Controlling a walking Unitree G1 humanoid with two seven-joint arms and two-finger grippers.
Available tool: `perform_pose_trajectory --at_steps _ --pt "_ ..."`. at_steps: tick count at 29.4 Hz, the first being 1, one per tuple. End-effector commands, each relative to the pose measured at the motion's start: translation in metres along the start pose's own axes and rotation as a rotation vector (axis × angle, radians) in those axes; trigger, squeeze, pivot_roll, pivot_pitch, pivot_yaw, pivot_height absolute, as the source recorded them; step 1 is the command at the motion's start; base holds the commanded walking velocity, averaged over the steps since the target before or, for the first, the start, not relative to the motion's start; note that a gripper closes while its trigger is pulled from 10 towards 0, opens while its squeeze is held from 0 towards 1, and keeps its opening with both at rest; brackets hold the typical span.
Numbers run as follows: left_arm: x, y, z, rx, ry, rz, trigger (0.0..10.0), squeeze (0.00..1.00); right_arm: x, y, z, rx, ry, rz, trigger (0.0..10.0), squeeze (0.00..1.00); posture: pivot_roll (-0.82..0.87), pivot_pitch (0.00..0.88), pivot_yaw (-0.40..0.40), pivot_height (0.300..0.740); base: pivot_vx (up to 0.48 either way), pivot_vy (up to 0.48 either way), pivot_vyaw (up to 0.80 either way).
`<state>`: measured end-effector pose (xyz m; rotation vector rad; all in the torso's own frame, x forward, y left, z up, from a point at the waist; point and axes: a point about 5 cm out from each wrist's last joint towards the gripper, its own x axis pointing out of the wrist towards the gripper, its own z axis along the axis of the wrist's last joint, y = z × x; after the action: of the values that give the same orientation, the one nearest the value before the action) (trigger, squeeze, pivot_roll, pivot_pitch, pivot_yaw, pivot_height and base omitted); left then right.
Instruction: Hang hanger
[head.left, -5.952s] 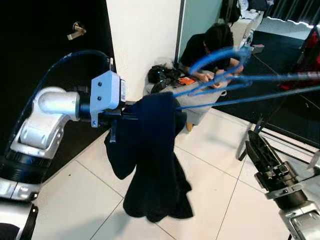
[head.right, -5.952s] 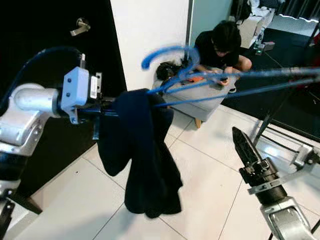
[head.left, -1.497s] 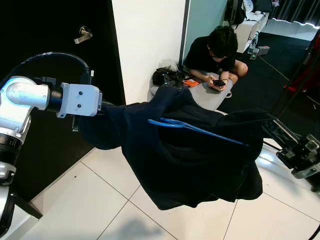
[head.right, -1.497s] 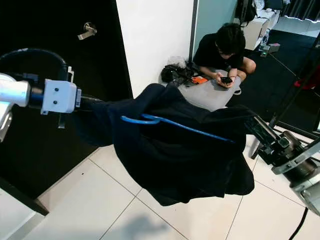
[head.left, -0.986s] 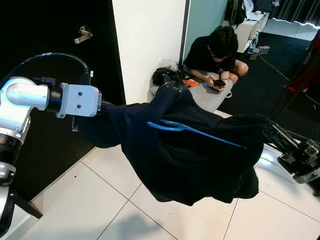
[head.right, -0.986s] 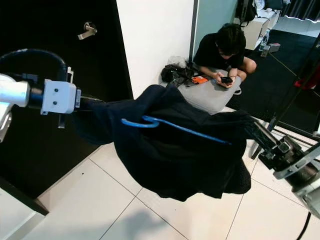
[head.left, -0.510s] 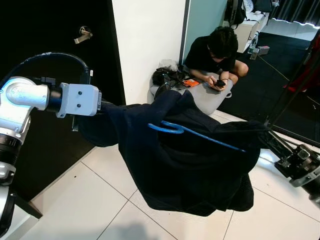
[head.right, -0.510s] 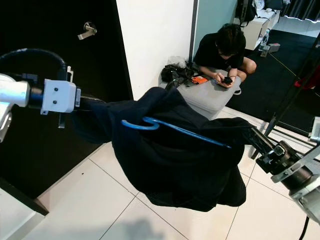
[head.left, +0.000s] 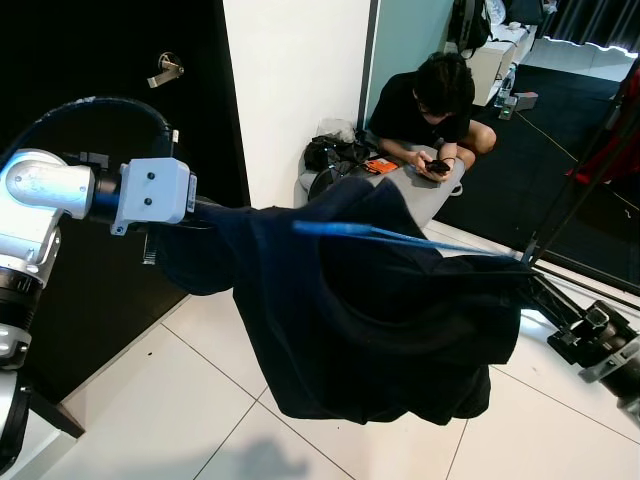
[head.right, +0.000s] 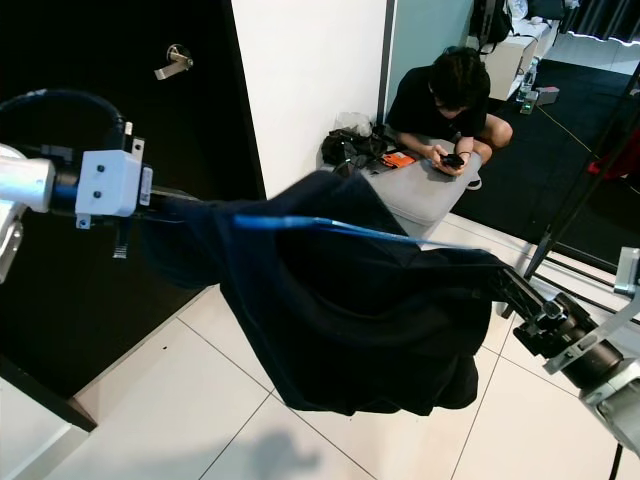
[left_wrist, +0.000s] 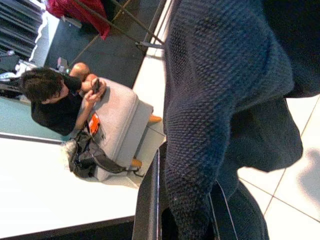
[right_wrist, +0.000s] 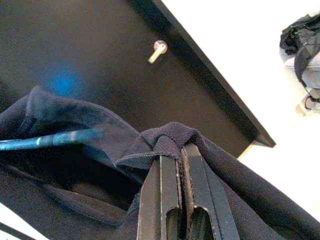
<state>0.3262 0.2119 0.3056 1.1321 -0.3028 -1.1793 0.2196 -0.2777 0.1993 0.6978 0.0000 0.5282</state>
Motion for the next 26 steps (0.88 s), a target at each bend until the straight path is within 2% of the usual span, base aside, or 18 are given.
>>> perform_pose_trajectory --at_steps 1,9,15,22,24,26 --pt "-0.016 0.004 -0.003 0.004 0.061 -0.001 10.0 0.00 -0.005 -0.002 0.007 -0.026 -0.022 -0.015 0.0 0.00 0.04 0.041 0.010 0.740 0.000 0.000 0.00" --pt "-0.015 -0.004 -0.007 -0.015 0.062 -0.046 10.0 0.00 -0.004 -0.001 0.010 -0.037 -0.041 -0.015 0.0 0.00 0.04 0.046 0.010 0.740 0.000 0.000 0.00" --pt "-0.008 -0.015 -0.010 -0.042 0.066 -0.096 10.0 0.00 0.002 0.007 0.025 -0.063 -0.102 0.011 0.0 0.00 0.04 0.046 0.015 0.740 0.000 0.000 0.00" --pt "-0.007 -0.018 -0.011 -0.057 0.060 -0.109 10.0 0.00 0.003 0.006 0.028 -0.075 -0.109 0.005 0.0 0.00 0.04 0.046 0.014 0.740 0.000 0.000 0.00" --pt "-0.007 -0.018 -0.009 -0.070 0.040 -0.102 10.0 0.00 0.002 0.003 0.029 -0.080 -0.108 -0.012 0.0 0.00 0.04 0.047 0.012 0.740 0.000 0.000 0.00" --pt "-0.008 -0.012 -0.001 -0.115 -0.046 -0.066 10.0 0.00 0.001 -0.001 0.028 -0.079 -0.109 -0.029 0.0 0.00 0.04 0.048 0.012 0.740 0.000 0.000 0.00"
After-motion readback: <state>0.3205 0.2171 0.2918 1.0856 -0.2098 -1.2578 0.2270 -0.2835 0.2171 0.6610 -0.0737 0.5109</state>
